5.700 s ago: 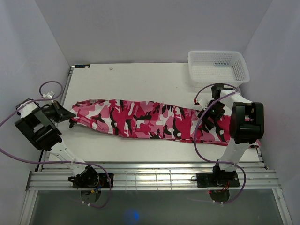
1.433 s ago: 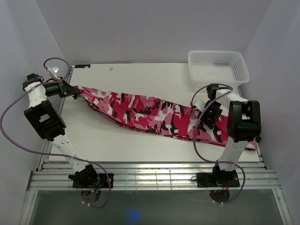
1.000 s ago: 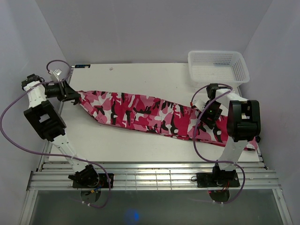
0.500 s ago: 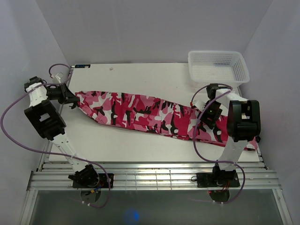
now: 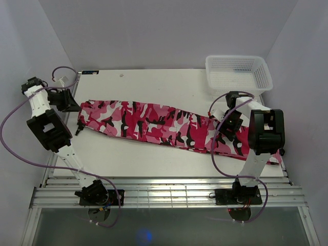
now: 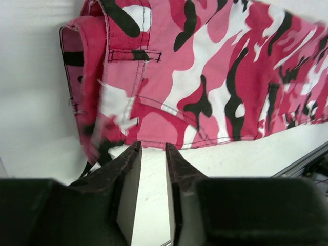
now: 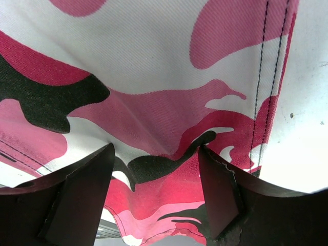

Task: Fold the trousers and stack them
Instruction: Fold the trousers

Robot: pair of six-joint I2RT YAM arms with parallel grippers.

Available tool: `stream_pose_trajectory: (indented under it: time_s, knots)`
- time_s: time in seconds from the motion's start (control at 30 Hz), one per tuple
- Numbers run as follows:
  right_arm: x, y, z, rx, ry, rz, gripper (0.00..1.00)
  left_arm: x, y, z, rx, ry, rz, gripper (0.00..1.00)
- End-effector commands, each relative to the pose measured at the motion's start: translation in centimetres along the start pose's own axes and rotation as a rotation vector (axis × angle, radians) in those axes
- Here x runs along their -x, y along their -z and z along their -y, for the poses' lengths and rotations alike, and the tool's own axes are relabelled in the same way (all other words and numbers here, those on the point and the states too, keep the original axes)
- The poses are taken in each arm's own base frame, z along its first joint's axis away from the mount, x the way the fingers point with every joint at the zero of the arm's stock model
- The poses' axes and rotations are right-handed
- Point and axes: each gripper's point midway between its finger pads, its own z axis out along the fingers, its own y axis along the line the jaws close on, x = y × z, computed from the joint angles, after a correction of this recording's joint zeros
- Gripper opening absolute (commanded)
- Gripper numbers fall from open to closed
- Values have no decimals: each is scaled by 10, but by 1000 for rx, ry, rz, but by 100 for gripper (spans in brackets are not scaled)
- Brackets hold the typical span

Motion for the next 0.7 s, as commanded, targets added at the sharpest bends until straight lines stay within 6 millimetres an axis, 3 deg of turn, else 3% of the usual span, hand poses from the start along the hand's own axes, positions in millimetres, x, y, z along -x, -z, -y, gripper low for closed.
stream_pose_trajectory:
  time_s: [0.0, 0.07, 0.13, 0.23, 0.27, 0.3, 0.33, 0.43, 0.57, 0.67]
  knots:
    - [3, -11, -12, 77, 17, 15, 72, -13, 11, 8, 8, 0, -37, 29]
    - [3, -11, -13, 79, 17, 16, 72, -16, 6, 13, -37, 20, -36, 9]
    - [4, -12, -13, 79, 17, 16, 72, -12, 2, 22, -98, 42, -12, 1]
    - [4, -10, -12, 76, 15, 18, 72, -9, -2, 25, -131, 62, 5, 0]
    - [4, -10, -12, 74, 17, 19, 72, -9, -3, 23, -121, 67, 7, 2]
    - [4, -10, -12, 73, 14, 18, 72, -9, -7, 18, -109, 68, 10, 23]
    - [4, -10, -12, 74, 12, 19, 72, -10, -9, 15, -98, 73, 12, 32]
    - [3, -12, -14, 78, 12, 16, 72, -13, -23, 4, -78, 92, 22, 44]
    - [0, -16, -18, 87, 19, 11, 72, -6, -53, -6, -57, 90, 35, 44]
    - [-4, -19, -14, 67, 27, -14, 72, -5, -77, -37, 10, 194, 31, 39]
